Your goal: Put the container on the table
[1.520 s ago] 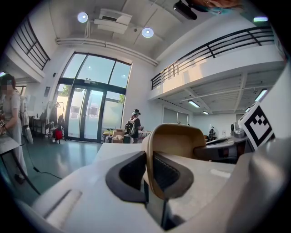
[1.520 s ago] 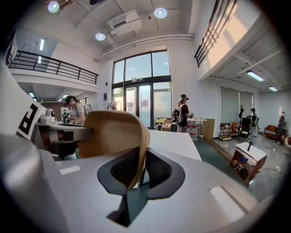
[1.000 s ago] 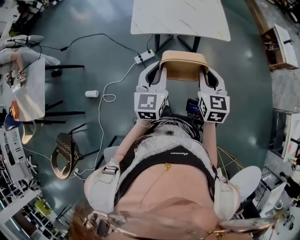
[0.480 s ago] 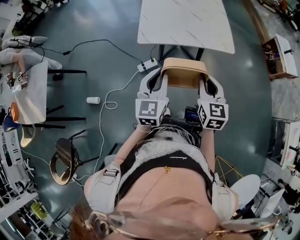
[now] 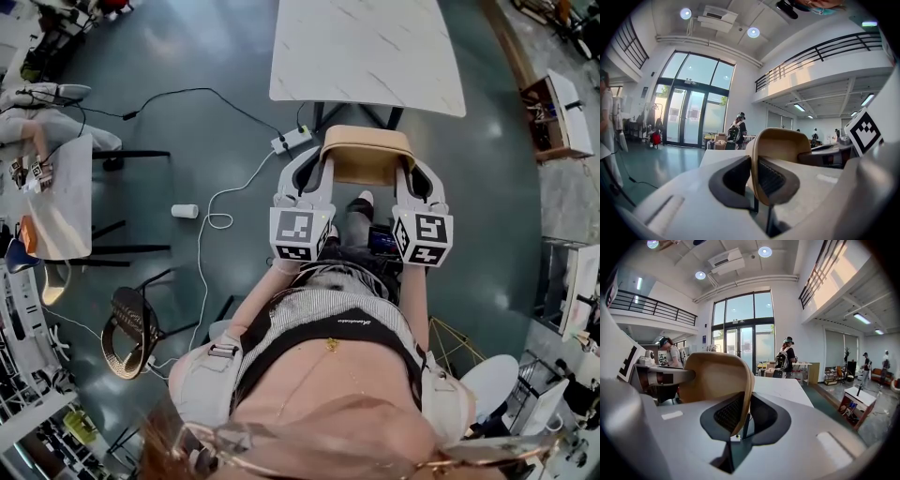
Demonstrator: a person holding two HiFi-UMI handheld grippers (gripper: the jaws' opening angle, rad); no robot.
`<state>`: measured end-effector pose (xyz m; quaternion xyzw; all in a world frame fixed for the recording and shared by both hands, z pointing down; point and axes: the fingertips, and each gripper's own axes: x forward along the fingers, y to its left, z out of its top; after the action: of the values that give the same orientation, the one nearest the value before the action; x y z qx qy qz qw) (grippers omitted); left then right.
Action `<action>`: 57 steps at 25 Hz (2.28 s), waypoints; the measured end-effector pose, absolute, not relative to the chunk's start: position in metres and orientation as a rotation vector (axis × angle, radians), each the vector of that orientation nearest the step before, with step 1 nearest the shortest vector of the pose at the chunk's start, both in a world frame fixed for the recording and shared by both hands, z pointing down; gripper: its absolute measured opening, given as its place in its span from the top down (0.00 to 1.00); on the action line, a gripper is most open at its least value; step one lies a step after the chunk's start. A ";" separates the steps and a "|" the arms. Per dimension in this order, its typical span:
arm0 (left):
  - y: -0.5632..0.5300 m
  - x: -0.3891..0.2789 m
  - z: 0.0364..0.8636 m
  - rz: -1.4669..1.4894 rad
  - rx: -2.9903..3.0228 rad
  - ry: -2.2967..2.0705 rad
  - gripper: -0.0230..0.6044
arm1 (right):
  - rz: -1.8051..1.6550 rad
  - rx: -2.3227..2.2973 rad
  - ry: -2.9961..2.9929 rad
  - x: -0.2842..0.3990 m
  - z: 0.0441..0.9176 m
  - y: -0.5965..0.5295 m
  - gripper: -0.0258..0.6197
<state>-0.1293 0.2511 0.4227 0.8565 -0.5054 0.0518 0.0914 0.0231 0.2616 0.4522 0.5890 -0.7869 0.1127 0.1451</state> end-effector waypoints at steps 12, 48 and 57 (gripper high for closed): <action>0.178 -0.113 0.416 0.172 2.506 -1.554 0.91 | 0.329 1.634 -2.315 0.039 0.445 0.183 0.86; 0.085 -0.038 0.429 0.223 2.343 -1.722 0.91 | 0.325 1.432 -2.394 0.112 0.458 0.069 0.86; 0.066 -0.047 0.437 0.212 2.344 -1.700 0.91 | 0.333 1.460 -2.368 0.105 0.463 0.053 0.87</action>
<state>-0.0473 0.0660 0.4365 0.8016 -0.5813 0.0726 0.1190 0.1048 0.0525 0.4626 0.5137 -0.8330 0.1171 0.1690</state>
